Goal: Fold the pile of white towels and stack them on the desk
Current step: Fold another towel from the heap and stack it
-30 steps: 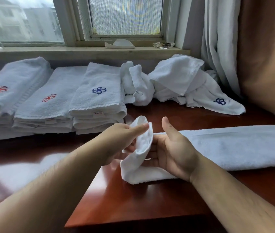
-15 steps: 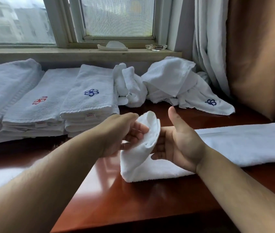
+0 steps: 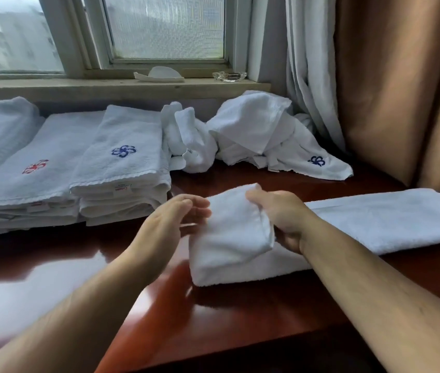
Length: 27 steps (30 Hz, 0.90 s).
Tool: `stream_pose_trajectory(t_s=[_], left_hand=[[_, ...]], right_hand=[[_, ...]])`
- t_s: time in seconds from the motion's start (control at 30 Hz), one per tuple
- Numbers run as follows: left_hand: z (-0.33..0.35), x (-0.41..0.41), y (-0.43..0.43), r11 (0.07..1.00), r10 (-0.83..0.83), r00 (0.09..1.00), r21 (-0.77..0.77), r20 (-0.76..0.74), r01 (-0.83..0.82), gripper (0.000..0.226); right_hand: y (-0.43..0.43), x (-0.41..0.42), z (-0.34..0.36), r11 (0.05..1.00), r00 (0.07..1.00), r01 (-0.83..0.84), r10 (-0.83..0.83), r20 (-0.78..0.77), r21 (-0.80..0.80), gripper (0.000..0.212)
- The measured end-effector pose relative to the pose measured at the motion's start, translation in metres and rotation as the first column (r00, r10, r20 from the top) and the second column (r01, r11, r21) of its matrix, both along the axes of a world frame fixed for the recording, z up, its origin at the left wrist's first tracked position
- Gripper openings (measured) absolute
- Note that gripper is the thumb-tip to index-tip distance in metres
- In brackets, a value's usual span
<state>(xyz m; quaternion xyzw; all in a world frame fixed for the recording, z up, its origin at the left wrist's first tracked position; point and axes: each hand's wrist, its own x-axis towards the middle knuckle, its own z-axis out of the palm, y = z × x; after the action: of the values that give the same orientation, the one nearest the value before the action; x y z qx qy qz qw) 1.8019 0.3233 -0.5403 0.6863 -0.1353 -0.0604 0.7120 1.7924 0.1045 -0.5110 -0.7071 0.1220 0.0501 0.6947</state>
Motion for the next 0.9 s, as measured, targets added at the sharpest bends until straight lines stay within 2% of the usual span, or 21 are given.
stream_pose_trajectory(t_s=[0.07,0.13,0.17,0.2,0.27,0.33,0.43,0.6,0.67,0.77,0.9], left_hand=[[-0.001,-0.001,0.004,0.971,0.003,0.981,0.234,0.195,-0.049,0.036],[-0.004,-0.003,-0.002,0.882,-0.103,0.946,0.467,0.308,-0.057,0.034],[-0.006,-0.004,-0.007,0.821,-0.167,0.930,0.569,0.328,-0.053,0.034],[-0.008,-0.005,-0.014,0.756,-0.230,0.919,0.653,0.320,-0.038,0.038],[-0.013,-0.008,-0.030,0.661,-0.318,0.907,0.750,0.276,0.004,0.052],[-0.013,-0.012,-0.047,0.636,-0.356,0.892,0.772,0.279,0.012,0.060],[-0.008,-0.013,-0.069,0.656,-0.387,0.870,0.755,0.305,0.027,0.071],[0.008,0.000,-0.108,0.696,-0.420,0.834,0.717,0.357,0.044,0.069],[0.019,0.005,-0.129,0.731,-0.428,0.821,0.679,0.377,0.069,0.064],[0.033,0.013,-0.161,0.772,-0.426,0.811,0.628,0.402,0.095,0.062],[0.036,0.021,-0.207,0.696,-0.526,0.728,0.715,0.440,0.071,0.052]], right_hand=[[-0.017,0.003,0.005,0.986,0.994,0.098,-0.104,0.034,0.135,0.034],[-0.044,0.004,0.006,0.943,0.987,0.148,-0.162,0.021,0.297,0.031],[-0.056,0.002,0.005,0.937,0.991,0.125,-0.131,-0.003,0.327,0.033],[-0.067,-0.002,0.001,0.949,0.998,0.068,-0.060,-0.036,0.307,0.037],[-0.083,-0.010,-0.008,0.984,0.996,-0.040,0.053,-0.074,0.171,0.044],[-0.097,-0.014,-0.010,0.994,0.997,-0.054,0.058,-0.045,0.092,0.039],[-0.123,-0.019,0.000,0.981,0.999,0.007,-0.015,0.037,0.192,0.037],[-0.165,-0.020,0.020,0.974,0.993,0.110,-0.115,0.016,0.199,0.043],[-0.185,-0.018,0.033,0.957,0.979,0.204,-0.202,-0.030,0.208,0.047],[-0.223,-0.015,0.054,0.945,0.963,0.265,-0.270,0.001,0.193,0.044],[-0.286,-0.021,0.075,0.942,0.948,0.317,-0.318,-0.006,0.111,0.044]])
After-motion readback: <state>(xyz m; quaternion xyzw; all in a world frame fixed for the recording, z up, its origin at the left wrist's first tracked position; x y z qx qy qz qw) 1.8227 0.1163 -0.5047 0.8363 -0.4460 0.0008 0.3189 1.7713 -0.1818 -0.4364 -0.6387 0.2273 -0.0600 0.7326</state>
